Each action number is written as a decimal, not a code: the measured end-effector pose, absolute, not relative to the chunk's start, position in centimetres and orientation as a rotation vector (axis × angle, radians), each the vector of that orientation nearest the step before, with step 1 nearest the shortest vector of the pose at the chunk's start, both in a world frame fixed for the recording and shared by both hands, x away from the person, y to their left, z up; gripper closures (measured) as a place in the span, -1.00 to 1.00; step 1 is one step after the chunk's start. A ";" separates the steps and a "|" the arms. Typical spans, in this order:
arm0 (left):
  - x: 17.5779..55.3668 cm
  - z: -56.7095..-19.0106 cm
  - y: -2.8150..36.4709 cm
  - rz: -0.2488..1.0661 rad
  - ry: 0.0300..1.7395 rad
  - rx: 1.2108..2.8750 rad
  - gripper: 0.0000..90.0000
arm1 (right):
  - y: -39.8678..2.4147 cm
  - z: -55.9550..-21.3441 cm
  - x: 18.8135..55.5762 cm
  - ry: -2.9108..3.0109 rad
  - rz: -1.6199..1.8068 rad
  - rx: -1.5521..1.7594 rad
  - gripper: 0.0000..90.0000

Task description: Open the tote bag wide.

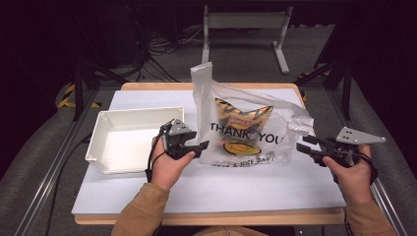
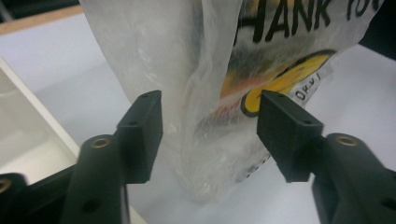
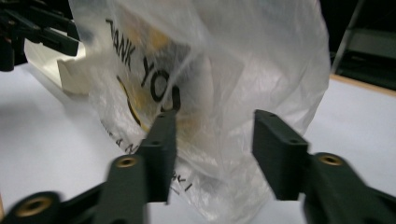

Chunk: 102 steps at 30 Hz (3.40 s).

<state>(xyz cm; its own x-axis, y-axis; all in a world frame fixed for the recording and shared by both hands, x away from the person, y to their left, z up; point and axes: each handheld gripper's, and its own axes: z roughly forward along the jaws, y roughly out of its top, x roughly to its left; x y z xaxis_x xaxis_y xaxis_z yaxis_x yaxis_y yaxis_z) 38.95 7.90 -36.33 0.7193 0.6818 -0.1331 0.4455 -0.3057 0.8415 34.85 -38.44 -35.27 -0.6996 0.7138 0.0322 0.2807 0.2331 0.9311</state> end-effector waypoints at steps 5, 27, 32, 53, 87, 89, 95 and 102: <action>38.5 -35.4 8.1 0.325 0.858 1.921 -0.23 | -38.3 -33.9 34.2 2.064 1.454 0.866 -0.38; 38.0 -35.2 9.1 0.307 0.862 1.909 -0.27 | -34.7 -29.4 35.7 2.010 1.406 0.680 -0.81; 38.1 -35.4 9.1 0.292 0.862 1.909 -0.27 | -34.3 -28.8 36.9 1.979 1.435 0.718 -0.88; 38.3 -35.8 9.0 0.293 0.868 1.915 -0.25 | -35.1 -29.2 40.1 1.956 1.481 0.811 0.98; 38.2 -36.0 8.8 0.280 0.865 1.918 -0.27 | -35.4 -39.8 41.3 2.145 1.420 1.063 0.98; 38.2 -35.8 8.6 0.284 0.856 1.914 -0.28 | -35.3 -40.1 41.4 2.153 1.408 1.065 0.97; 38.1 -34.6 7.9 0.295 0.820 1.894 -0.35 | -35.1 -40.9 41.5 2.175 1.391 1.083 0.96; 38.3 -31.9 5.8 0.321 0.727 1.880 -0.36 | -35.4 -40.6 41.4 2.155 1.410 1.081 0.95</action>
<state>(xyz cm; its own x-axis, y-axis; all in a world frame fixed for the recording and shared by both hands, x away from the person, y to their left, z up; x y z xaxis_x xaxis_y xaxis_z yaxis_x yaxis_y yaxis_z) 38.30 5.83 -31.92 0.7797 0.6170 -0.1070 0.3363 -0.2686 0.9026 41.35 -35.35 -40.57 -0.6492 0.7518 0.1153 0.4065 0.2149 0.8880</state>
